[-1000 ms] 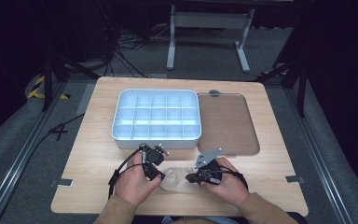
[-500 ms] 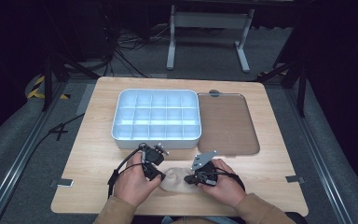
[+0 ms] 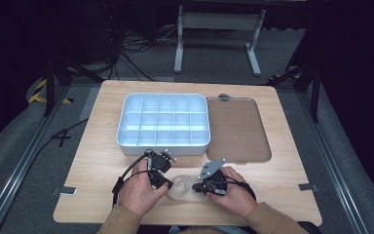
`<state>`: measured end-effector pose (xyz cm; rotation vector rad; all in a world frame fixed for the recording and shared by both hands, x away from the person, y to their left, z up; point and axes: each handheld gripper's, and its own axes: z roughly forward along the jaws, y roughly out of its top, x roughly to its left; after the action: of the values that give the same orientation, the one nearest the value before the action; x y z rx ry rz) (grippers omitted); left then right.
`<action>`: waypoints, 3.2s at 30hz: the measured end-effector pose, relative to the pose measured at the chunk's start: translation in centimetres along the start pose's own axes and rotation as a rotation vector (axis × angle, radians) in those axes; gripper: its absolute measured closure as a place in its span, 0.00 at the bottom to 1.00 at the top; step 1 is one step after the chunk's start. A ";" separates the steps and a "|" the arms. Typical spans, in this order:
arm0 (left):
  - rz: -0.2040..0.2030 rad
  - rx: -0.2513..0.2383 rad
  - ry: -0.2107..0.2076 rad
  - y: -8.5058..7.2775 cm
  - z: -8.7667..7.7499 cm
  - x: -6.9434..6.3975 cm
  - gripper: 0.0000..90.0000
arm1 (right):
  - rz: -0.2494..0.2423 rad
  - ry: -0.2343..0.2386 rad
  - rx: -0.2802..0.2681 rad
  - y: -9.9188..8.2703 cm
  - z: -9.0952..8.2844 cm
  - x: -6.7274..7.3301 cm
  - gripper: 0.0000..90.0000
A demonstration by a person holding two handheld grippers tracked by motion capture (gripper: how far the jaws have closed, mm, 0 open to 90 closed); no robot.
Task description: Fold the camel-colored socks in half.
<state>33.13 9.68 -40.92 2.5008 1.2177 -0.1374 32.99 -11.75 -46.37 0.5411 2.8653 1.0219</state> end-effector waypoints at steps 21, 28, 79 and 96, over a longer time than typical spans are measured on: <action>0.009 -0.002 0.021 1.0 -1.4 -0.4 0.95 | 0.112 -0.109 0.037 -2.5 -4.7 -1.1 1.00; -0.002 0.019 0.037 1.1 -2.0 -0.2 0.94 | 0.126 -0.100 0.068 -3.3 -4.5 -0.8 1.00; 0.186 0.038 -0.052 6.9 0.9 -6.5 0.94 | 0.115 -0.090 0.040 -4.0 -3.4 -0.6 1.00; 0.207 0.073 -0.072 8.5 3.8 -7.0 0.94 | 0.121 -0.089 0.025 -4.2 -3.4 -0.6 1.00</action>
<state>35.64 -1.67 -40.53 2.6412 0.9352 -0.2208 31.73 -17.09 -46.37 0.7506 2.8010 0.9529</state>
